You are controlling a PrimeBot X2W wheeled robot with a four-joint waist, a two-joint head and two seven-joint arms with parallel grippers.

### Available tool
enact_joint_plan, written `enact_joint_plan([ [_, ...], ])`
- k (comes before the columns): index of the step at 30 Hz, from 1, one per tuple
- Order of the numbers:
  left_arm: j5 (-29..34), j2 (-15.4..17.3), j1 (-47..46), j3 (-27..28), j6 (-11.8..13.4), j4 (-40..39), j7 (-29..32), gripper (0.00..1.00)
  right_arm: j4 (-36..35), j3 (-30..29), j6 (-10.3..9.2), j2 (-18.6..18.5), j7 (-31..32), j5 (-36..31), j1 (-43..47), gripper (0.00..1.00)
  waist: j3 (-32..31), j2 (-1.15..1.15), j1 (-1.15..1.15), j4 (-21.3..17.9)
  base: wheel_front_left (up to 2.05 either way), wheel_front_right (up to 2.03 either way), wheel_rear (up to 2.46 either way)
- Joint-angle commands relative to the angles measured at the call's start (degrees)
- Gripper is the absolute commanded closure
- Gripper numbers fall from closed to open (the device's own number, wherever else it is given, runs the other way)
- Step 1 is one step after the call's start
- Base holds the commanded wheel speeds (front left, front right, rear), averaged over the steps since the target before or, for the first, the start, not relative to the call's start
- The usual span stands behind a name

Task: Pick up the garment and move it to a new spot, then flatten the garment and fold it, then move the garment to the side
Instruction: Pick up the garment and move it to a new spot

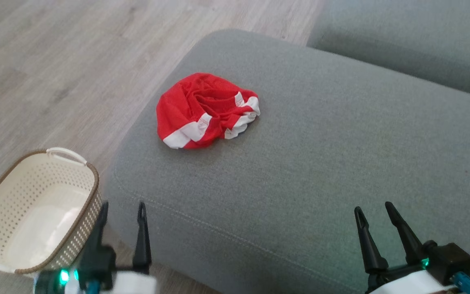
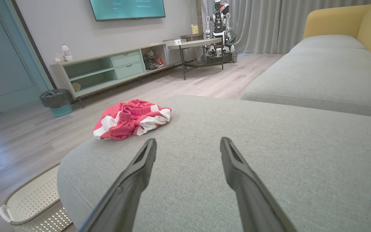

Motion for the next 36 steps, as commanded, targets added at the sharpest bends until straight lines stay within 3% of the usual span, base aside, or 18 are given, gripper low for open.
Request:
enact_joint_plan([
  [1,0.33,0.55,-6.74,2.58,-0.68,-2.08,-0.32,0.0,-2.2,0.91,-0.02,-0.71,-0.37,-0.95,-2.01,0.0,1.52,0.0,0.0,-0.75,0.0,0.0,0.0],
  [7,-7.21,2.82,-22.81,6.11,-9.26,7.27,0.59,0.0,-2.92,1.21,-0.02,-0.86,-0.37,-4.32,-4.19,0.0,6.8,0.0,0.0,-3.66,0.0,0.0,0.0],
  [11,-9.87,4.22,-36.12,6.02,-14.13,15.26,7.06,0.0,-3.32,0.7,-0.02,-2.49,-0.37,-5.28,-6.18,0.0,10.9,0.0,0.0,-5.55,0.0,0.0,0.0],
  [12,-9.87,4.22,-36.12,6.02,-14.13,15.26,7.06,0.0,-3.32,0.7,-0.02,-2.49,-0.37,-5.28,-6.18,0.0,10.9,0.0,0.0,-5.55,0.0,0.0,0.0],
  [15,-13.54,4.23,-45.54,5.81,-18.05,21.55,14.27,0.0,-4.09,0.77,-0.02,-4.28,-0.37,-5.59,-8.39,0.0,14.76,0.0,0.0,-7.12,0.0,0.0,0.0],
  [17,-15.45,4.72,-51.48,5.84,-19.39,25.65,18.17,0.0,-4.64,1.0,-0.02,-5.48,-0.37,-5.69,-9.97,0.0,17.33,0.0,0.0,-8.18,0.0,0.0,0.0],
  [26,-20.62,6.86,-68.79,3.05,-21.39,44.24,31.38,0.0,-5.95,2.0,-0.02,-9.33,-0.37,-5.85,-15.01,0.0,26.41,0.0,0.0,-12.17,0.0,0.0,0.0],
  [36,-22.97,9.31,-75.03,-1.44,-21.56,57.84,39.47,0.0,-7.34,1.22,-0.02,-11.33,-0.37,-5.92,-17.46,0.0,32.02,0.0,0.0,-15.04,0.0,0.0,0.0],
])
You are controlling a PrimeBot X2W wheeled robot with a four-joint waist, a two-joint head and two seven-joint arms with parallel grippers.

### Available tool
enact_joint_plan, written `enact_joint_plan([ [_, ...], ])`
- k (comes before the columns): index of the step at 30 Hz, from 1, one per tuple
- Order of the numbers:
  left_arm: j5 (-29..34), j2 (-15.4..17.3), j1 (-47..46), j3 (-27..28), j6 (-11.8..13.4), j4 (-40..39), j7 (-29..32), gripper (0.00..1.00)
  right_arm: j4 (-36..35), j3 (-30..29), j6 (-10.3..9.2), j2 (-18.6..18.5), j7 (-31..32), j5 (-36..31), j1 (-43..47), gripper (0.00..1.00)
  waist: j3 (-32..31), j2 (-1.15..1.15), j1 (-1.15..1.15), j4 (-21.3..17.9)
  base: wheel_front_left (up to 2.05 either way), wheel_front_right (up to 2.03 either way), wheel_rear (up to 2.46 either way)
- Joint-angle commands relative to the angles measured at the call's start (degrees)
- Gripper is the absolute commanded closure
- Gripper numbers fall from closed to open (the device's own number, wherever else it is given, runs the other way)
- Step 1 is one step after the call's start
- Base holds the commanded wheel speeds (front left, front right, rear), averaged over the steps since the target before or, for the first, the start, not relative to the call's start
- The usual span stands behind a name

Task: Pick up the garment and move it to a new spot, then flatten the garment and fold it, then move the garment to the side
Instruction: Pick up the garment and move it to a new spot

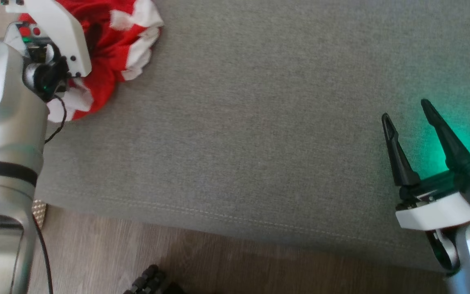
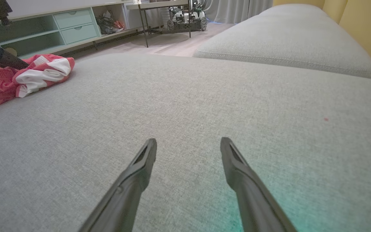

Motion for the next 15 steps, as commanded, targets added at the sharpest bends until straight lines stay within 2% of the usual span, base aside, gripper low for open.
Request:
enact_joint_plan([
  [1,-0.62,3.53,-2.1,0.4,0.04,-0.09,0.96,0.0,-2.15,1.33,-0.02,-0.68,-0.37,-0.47,-0.39,0.0,1.79,0.0,-0.01,-1.27,0.0,0.0,0.0],
  [6,-3.25,3.04,-1.3,-1.95,0.03,1.95,1.99,0.0,-2.1,1.68,-0.02,-0.36,-0.37,-0.45,-1.93,0.0,2.84,0.0,-0.01,-2.51,0.0,0.0,0.0],
  [7,-3.67,3.16,-0.85,-3.09,0.03,1.41,1.44,0.33,-2.04,1.8,-0.02,-0.15,-0.37,-0.43,-2.19,0.0,2.81,0.0,-0.01,-2.8,0.0,0.0,0.0],
  [8,-4.23,3.54,-0.4,-4.17,0.03,0.59,0.44,1.0,-1.94,1.95,-0.02,0.04,-0.37,-0.4,-2.43,0.0,2.74,0.0,-0.01,-3.09,0.0,0.0,0.0],
  [15,-7.49,8.45,1.59,-10.23,0.03,-6.13,-13.96,1.0,-0.68,3.89,-0.02,1.16,-0.37,-0.2,-4.42,0.0,0.08,0.0,-0.01,-5.17,0.0,0.0,0.0],
])
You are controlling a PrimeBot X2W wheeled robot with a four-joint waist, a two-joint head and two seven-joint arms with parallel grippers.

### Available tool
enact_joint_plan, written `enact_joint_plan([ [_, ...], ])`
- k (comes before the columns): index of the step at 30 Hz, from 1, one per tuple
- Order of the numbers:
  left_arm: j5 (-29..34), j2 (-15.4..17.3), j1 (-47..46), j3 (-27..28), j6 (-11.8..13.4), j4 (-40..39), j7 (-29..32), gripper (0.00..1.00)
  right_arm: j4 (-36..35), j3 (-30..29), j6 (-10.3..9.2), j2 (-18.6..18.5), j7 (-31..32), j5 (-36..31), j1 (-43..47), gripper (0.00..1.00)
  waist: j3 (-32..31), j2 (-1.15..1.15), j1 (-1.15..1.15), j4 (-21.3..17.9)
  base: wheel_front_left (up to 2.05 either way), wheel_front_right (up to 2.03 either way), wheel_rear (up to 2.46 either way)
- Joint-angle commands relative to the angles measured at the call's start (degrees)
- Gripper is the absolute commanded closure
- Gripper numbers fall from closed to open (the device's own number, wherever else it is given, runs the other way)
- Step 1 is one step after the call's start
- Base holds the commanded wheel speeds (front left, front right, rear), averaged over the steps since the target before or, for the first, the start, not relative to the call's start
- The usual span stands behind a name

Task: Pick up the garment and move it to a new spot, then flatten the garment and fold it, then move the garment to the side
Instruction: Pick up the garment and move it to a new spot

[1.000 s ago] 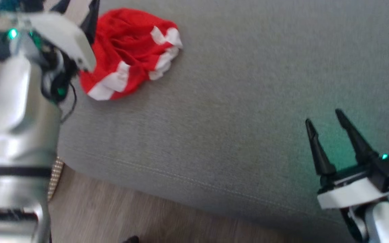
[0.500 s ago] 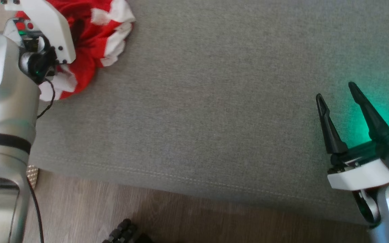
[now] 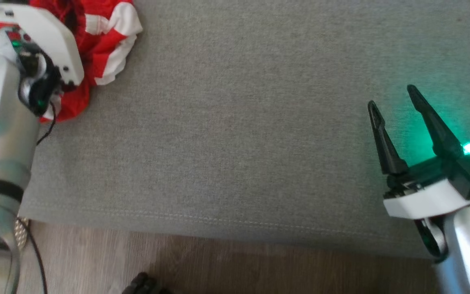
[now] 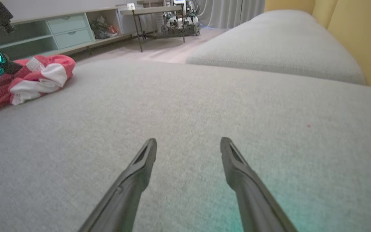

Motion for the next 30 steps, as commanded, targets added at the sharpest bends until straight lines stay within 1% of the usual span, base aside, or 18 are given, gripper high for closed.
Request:
enact_joint_plan([
  [1,-0.96,3.96,-0.34,-0.1,-0.13,-2.78,-2.84,1.0,-1.42,1.46,-0.02,0.93,-0.37,-0.04,-0.74,0.0,-1.91,0.0,-0.01,-1.16,0.0,0.0,0.0],
  [3,-2.29,4.96,0.42,-1.93,-0.13,-4.66,-5.79,1.0,-0.82,2.02,-0.02,1.77,-0.37,0.23,-1.06,0.0,-3.83,0.0,-0.01,-2.05,0.0,0.0,0.0],
  [6,-4.6,6.58,1.08,-4.88,-0.13,-8.71,-8.56,1.0,-0.03,2.56,-0.02,3.12,-0.37,0.6,-0.84,0.0,-6.39,0.0,-0.01,-3.42,0.0,0.0,0.0],
  [7,-4.6,6.58,1.08,-4.88,-0.13,-8.71,-8.56,1.0,-0.03,2.56,-0.02,3.12,-0.37,0.6,-0.84,0.0,-6.39,0.0,-0.01,-3.42,0.0,0.0,0.0],
  [11,-5.23,9.08,1.03,-8.5,-0.13,-14.42,-11.55,1.0,0.79,3.44,-0.02,4.72,-0.37,1.0,-0.33,0.0,-9.36,0.0,-0.01,-6.22,0.0,0.0,0.0],
  [14,-6.2,9.78,1.01,-10.87,-0.13,-19.15,-11.17,1.0,1.38,3.91,-0.02,5.6,-0.37,1.27,-0.26,0.0,-11.01,0.0,-0.01,-8.8,0.0,0.0,0.0],
  [19,-9.52,10.33,0.28,-13.48,-0.13,-27.75,-7.42,1.0,1.01,4.6,-0.02,7.5,-0.37,2.33,-2.18,0.0,-11.93,0.0,-0.01,-14.29,0.0,0.0,0.0],
  [23,-11.61,9.61,-0.41,-14.42,-0.11,-33.06,-3.97,1.0,0.31,5.65,-0.02,8.81,-0.37,3.36,-4.12,0.0,-11.17,0.0,-0.01,-19.0,0.0,0.0,0.0],
  [26,-11.58,8.4,-0.91,-15.53,1.04,-34.87,-1.24,1.0,-0.05,6.07,-0.02,9.26,-0.37,4.04,-4.47,0.0,-10.01,0.0,-0.01,-22.23,0.0,0.0,0.0],
  [30,-10.76,4.83,-1.48,-17.39,3.1,-33.8,0.47,1.0,-0.21,6.27,-0.02,9.41,-0.37,5.62,-4.7,0.0,-7.51,0.0,-0.01,-25.3,0.0,0.0,0.0],
])
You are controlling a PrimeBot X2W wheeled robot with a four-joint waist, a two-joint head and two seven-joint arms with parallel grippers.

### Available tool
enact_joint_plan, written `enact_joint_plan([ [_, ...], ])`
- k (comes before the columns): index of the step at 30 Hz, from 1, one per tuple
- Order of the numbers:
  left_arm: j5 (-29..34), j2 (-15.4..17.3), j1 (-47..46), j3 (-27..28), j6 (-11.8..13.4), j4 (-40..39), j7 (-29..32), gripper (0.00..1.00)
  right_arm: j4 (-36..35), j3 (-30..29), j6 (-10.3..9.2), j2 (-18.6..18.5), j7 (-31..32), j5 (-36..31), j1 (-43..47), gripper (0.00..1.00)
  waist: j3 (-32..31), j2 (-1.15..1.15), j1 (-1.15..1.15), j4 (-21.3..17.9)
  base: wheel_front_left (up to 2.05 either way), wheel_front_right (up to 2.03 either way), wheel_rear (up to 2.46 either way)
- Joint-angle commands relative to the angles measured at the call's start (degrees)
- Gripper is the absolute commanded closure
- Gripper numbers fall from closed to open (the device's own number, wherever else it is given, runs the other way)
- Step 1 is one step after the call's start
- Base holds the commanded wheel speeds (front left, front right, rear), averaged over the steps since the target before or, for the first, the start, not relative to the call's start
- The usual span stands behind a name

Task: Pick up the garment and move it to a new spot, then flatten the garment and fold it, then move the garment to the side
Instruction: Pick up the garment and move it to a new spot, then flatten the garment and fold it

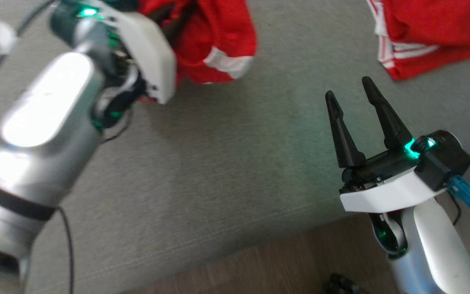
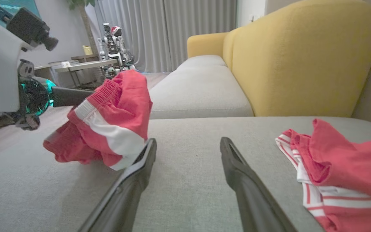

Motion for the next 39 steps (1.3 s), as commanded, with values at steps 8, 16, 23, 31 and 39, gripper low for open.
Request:
enact_joint_plan([
  [8,7.19,-4.25,-3.1,-4.95,0.86,10.76,-4.59,0.68,-3.01,1.21,-0.02,0.75,-0.36,3.74,-2.35,0.0,7.16,0.0,0.0,-7.07,0.0,0.0,0.0],
  [16,10.45,-7.04,0.67,-5.43,4.56,10.75,-17.75,0.0,-2.58,-0.7,-0.02,0.76,-0.36,2.14,-1.01,0.0,4.9,0.0,0.0,-3.63,0.0,0.0,0.0],
  [23,12.94,-7.03,6.76,-6.3,10.73,4.71,-23.06,0.0,-2.15,-1.83,-0.02,0.76,-0.36,-0.11,0.98,0.0,0.7,0.0,0.0,1.31,0.0,0.0,0.0],
  [31,12.77,-7.97,12.47,-7.73,14.74,-1.76,-22.58,0.0,-1.57,-1.15,-0.02,0.76,-0.36,-0.48,3.1,0.0,-3.22,0.0,0.0,3.07,0.0,0.0,0.0],
  [39,12.39,-8.94,11.03,-10.75,13.42,-0.74,-15.36,0.0,-1.84,-1.38,-0.02,0.76,-0.36,0.39,3.41,0.0,-2.75,0.0,0.0,0.37,0.0,0.0,0.0],
])
